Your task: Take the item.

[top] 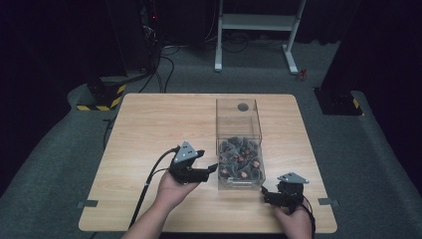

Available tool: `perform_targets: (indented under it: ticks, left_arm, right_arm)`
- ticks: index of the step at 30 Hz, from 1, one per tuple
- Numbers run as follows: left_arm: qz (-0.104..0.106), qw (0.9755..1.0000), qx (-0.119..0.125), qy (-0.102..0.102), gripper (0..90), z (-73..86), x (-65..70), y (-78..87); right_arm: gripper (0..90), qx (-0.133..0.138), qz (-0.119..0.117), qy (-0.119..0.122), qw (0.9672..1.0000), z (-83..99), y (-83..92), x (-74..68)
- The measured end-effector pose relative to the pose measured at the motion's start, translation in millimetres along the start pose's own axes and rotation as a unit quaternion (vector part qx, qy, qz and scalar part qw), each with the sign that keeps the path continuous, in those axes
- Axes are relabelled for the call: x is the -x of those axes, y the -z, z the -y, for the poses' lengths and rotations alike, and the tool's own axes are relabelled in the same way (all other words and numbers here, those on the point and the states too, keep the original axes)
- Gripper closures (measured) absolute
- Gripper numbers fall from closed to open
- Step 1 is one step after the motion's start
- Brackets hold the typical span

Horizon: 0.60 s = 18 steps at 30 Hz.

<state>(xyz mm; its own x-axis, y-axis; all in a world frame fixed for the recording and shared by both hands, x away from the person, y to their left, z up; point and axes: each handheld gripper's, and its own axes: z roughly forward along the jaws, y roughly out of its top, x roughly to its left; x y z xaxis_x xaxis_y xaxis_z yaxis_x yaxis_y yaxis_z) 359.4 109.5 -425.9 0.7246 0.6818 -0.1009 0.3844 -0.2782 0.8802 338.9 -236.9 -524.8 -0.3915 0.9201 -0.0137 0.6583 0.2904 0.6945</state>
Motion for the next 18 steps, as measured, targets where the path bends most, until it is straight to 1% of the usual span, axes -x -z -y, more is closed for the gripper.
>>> perform_targets:
  ticks: [1, 3, 4, 7, 11, 14, 18]
  left_arm:
    - [0.001, 1.0000, -0.001, 0.001, 30.6, -0.6, 0.8, -1.7]
    - [0.000, 1.0000, -0.006, -0.003, 30.5, -2.7, 3.1, -5.2]
    - [0.003, 1.0000, -0.007, -0.006, 30.5, -3.7, 3.5, -6.3]
    - [0.007, 0.9999, -0.006, -0.006, 30.7, -7.1, 5.8, -9.9]
    - [0.013, 0.9999, -0.005, -0.008, 32.9, -11.9, 8.2, -14.9]
    - [0.010, 0.9999, -0.007, -0.012, 35.6, -14.9, 9.2, -19.0]
    - [0.013, 0.9999, -0.004, -0.006, 36.8, -18.4, 9.3, -24.0]
  right_arm:
    - [8.2, 0.000, 0.000, 0.000, 1.0000, 0.0, 0.0, -0.1]
    - [8.2, 0.000, 0.000, 0.000, 1.0000, 0.0, 0.0, 0.0]
    - [8.3, 0.000, -0.001, 0.000, 1.0000, 0.0, 0.0, 0.0]
    - [8.2, 0.000, -0.001, 0.001, 1.0000, 0.0, 0.0, 0.1]
    - [8.2, 0.000, -0.002, -0.001, 1.0000, 0.1, 0.1, -0.4]
    - [8.2, 0.001, -0.002, -0.001, 1.0000, 0.1, 0.0, -0.4]
    - [8.3, 0.000, -0.003, -0.001, 1.0000, 0.2, 0.1, -0.6]
